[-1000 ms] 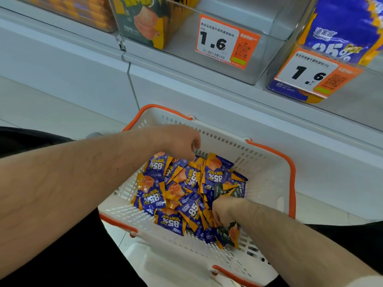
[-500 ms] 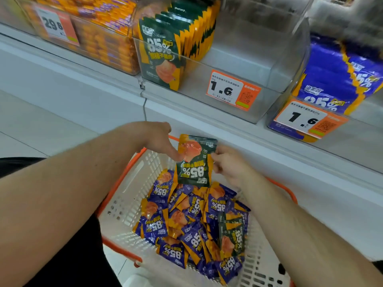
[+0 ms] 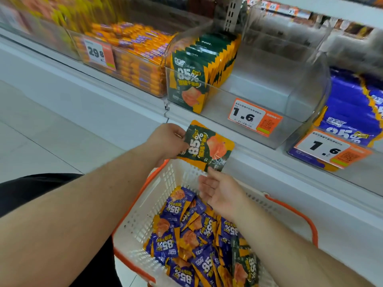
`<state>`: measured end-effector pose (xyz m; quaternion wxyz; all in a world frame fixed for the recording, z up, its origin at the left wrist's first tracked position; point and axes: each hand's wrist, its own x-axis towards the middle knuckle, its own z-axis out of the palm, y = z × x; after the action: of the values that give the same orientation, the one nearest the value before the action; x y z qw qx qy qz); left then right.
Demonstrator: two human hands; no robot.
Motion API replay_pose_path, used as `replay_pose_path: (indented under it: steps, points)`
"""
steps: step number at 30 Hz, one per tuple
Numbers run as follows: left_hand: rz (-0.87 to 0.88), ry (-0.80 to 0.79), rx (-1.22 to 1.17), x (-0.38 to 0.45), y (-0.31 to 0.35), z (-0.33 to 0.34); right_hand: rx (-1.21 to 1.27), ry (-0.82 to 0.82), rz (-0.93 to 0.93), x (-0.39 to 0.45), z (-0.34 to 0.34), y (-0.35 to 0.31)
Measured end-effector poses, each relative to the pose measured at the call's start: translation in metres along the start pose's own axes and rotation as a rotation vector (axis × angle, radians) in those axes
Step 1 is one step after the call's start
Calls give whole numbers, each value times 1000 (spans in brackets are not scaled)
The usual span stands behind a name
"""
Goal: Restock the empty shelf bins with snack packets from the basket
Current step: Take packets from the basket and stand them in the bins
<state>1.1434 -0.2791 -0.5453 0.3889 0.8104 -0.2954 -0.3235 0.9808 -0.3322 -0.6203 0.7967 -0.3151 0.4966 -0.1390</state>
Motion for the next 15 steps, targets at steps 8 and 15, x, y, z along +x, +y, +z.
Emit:
replay_pose_path:
  steps: [8, 15]
  points:
    - [351, 94, 367, -5, 37, -44, -645, 401, -945, -40, 13, -38]
    - [519, 114, 174, -6, 44, -48, -924, 153, -1061, -39, 58, -85]
